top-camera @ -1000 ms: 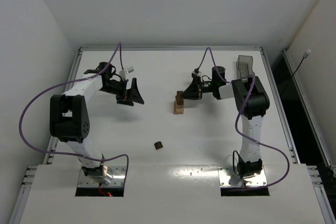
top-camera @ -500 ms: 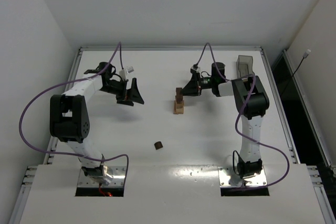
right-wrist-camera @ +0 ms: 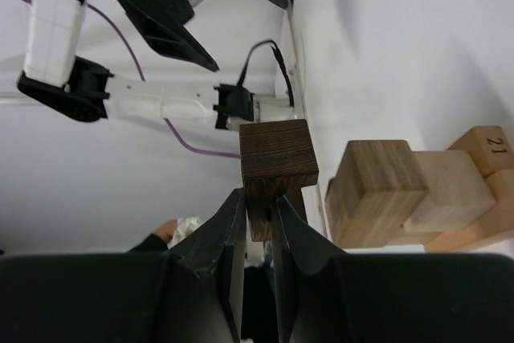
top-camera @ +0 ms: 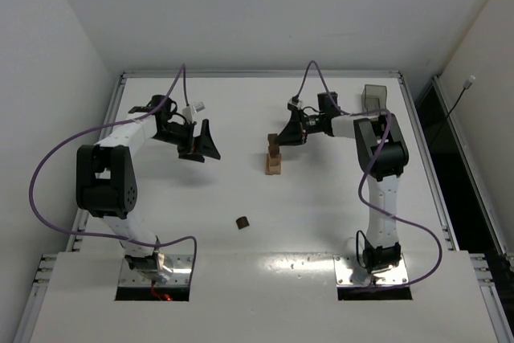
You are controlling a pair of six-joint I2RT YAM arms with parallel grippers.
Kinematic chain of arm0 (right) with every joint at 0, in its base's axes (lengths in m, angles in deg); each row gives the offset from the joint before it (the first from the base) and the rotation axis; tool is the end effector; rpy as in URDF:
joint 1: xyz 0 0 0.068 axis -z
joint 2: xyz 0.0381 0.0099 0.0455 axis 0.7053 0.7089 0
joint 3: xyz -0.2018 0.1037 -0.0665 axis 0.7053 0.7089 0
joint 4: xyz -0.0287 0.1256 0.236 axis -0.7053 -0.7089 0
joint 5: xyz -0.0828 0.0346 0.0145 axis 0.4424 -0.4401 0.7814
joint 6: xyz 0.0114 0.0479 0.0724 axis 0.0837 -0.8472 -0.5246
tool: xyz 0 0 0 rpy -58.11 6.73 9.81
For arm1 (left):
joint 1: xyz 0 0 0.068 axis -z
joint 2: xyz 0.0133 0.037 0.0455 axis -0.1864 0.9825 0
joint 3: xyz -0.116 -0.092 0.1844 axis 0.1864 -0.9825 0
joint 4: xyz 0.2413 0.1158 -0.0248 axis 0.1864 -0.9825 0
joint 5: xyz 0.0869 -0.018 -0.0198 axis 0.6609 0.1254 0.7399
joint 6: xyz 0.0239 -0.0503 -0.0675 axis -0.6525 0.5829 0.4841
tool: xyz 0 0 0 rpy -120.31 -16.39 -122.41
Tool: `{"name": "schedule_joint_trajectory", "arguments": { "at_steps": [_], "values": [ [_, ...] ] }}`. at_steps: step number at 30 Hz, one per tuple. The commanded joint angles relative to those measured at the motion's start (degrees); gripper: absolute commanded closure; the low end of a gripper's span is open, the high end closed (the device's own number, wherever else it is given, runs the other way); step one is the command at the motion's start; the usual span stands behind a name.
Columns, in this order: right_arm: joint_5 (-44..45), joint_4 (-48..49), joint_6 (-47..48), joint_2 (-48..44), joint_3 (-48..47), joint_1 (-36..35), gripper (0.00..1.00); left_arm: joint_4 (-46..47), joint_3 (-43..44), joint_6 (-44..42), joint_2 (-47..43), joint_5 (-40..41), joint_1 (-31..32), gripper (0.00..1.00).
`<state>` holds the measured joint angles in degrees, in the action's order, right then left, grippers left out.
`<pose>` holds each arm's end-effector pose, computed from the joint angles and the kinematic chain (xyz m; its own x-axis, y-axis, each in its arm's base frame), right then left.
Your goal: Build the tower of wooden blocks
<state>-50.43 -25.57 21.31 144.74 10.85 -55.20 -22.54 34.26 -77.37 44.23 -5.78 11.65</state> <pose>0.3982 0.1510 0.0695 -0.9952 -0.0856 0.0484 0.0416 0.0795 0.9960 0.3368 -0.0645 0.1481 -0.9617 0.0245 -0.2729 0.2243 0.6426 -0.7327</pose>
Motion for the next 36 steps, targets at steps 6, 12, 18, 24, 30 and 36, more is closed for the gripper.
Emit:
{"name": "schedule_joint_trajectory", "arguments": {
  "at_steps": [6,12,18,24,30,36],
  "values": [
    [-1.1,-34.6,30.4,4.4,-9.5,-0.5,1.0,0.7,1.4,-0.9,0.0,-1.7,-0.7,0.0],
    [-1.1,-34.6,30.4,3.2,-9.0,-0.5,1.0,0.7,1.4,-0.9,0.0,-1.7,-0.7,0.0],
    [-0.5,-34.6,30.4,2.6,-8.4,-0.5,0.99,0.7,1.4,-0.9,0.0,-1.7,-0.7,0.0],
    [-0.5,-34.1,30.4,2.6,-8.4,-0.5,0.91,0.7,1.4,-0.9,0.0,-1.7,-0.7,0.0],
    [-0.5,-34.1,30.4,2.6,-8.4,-0.5,0.87,0.7,1.4,-0.9,0.0,-1.7,-0.7,0.0],
    [-0.5,-34.1,30.4,3.1,-8.4,-0.5,0.71,0.7,1.4,-0.9,0.0,-1.7,-0.7,0.0]
  ]
}}
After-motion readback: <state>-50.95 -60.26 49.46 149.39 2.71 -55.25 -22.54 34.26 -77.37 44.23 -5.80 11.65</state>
